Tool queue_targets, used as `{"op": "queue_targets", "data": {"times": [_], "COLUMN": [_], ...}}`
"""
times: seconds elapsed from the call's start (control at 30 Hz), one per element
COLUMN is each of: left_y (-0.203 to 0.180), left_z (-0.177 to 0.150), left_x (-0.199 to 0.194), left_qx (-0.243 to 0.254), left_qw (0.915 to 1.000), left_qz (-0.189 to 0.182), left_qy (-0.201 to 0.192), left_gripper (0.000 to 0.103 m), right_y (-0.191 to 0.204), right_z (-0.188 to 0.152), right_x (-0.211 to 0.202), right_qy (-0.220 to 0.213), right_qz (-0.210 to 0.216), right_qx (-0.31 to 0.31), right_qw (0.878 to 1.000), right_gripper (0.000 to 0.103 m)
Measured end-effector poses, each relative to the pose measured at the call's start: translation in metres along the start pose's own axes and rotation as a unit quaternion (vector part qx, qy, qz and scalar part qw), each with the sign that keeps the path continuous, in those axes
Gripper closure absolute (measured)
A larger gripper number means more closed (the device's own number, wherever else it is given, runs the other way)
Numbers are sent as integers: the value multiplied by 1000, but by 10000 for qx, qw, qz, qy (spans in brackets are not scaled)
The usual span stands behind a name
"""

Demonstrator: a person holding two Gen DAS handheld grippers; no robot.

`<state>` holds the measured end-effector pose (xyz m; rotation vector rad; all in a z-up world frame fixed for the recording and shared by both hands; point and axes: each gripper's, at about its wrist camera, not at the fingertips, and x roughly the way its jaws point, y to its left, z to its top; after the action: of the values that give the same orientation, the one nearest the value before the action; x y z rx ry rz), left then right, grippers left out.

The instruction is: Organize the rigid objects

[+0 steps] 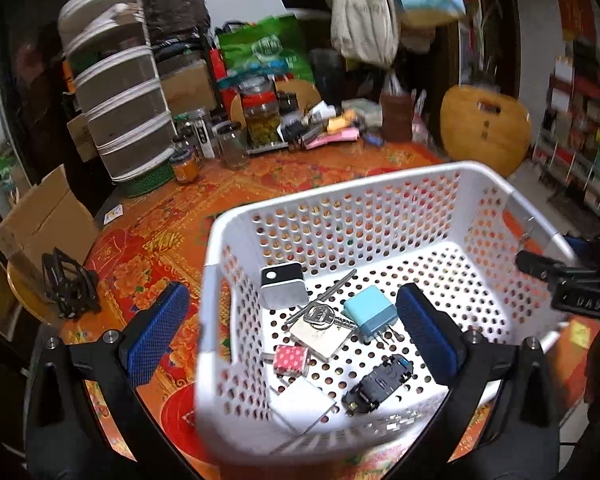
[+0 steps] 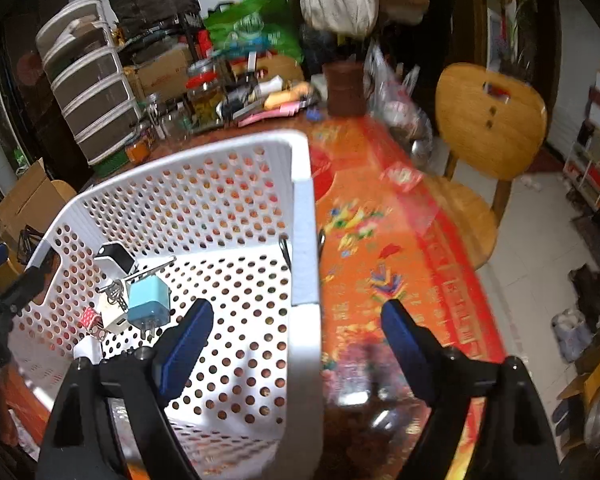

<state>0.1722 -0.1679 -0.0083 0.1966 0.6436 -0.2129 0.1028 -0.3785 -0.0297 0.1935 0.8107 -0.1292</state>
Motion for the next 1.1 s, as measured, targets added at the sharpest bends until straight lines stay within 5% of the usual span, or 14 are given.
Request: {"op": "queue_targets", "data": {"times": [0.13,0.3,0.47,0.6,1.1], "left_y": [24,48,73,75,41], "left_z": [-15,-45,-71,-87,-100], "left_x": [-41,-118,-209,-248,-187], "left_qx": [-200,-321,-504,-591,-663], "left_qw": [9991,9959,9900,9901,9973], "left_qz": [-1,2,205,309,-22], "left_qy": [-382,-850,-1302,-1236,-326], "left_gripper": [1,0,0,1,1], "right_y": [10,39,72,81,75], "right_z": [-13,-51,-89,-99,-108], "right_x": [-58,-125,-207,-239,-198], "right_qy": [-766,-1336,-1918,-1916,-1124], "right_qz": [56,235,-237,160,327], "right_qx": [-61,-461,-752,-603,-519], "right_qw": [9970,9897,9783,9795,9918], "right_gripper": [1,0,0,0,0]}}
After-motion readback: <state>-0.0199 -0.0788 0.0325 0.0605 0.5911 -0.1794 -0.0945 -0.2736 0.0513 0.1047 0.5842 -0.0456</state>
